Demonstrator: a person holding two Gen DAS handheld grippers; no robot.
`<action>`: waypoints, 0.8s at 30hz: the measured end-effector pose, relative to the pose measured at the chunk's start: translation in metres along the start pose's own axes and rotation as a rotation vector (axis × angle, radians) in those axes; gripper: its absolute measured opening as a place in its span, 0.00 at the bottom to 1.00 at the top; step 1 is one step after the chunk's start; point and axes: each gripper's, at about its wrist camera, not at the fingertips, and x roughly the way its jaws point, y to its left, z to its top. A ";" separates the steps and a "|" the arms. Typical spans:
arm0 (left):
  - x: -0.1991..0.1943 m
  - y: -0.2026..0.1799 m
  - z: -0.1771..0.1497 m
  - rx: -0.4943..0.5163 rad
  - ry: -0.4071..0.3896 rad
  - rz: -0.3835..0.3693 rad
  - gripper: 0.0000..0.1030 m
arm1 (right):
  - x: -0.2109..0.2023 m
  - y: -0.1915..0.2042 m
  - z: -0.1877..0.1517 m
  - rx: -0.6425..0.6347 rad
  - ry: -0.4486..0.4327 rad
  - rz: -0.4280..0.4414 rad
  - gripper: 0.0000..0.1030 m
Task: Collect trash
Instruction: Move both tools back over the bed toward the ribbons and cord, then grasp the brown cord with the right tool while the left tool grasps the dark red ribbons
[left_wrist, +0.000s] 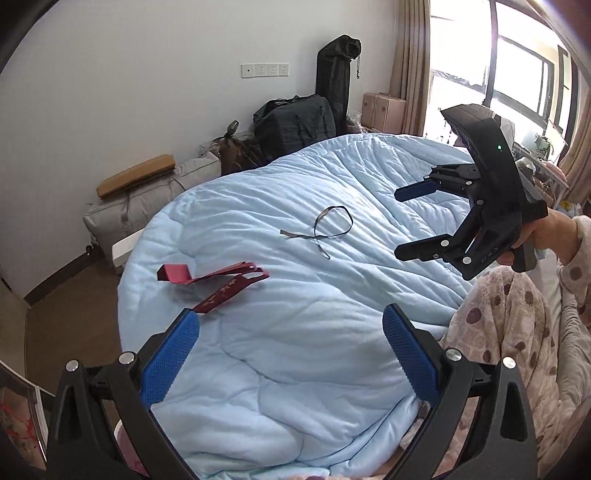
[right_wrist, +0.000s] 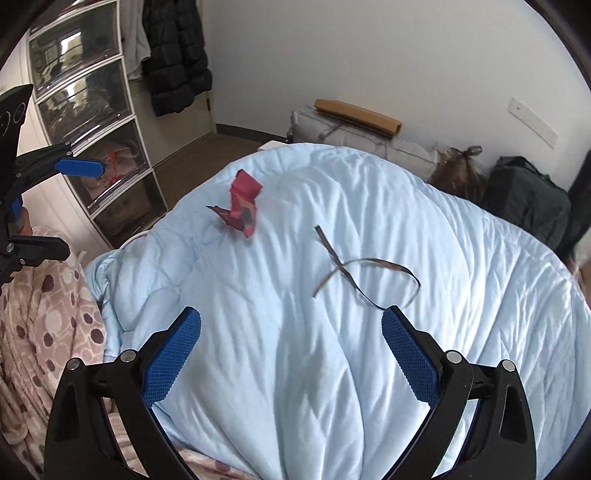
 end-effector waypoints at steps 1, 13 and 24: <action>0.005 -0.003 0.004 -0.003 -0.001 -0.003 0.95 | -0.002 -0.008 -0.005 0.021 -0.004 -0.009 0.93; 0.045 -0.005 0.020 -0.072 0.035 0.099 0.95 | 0.028 -0.066 -0.030 0.219 0.002 -0.059 0.93; 0.057 0.027 0.011 -0.097 0.073 0.163 0.95 | 0.099 -0.124 -0.007 0.393 0.046 -0.059 0.72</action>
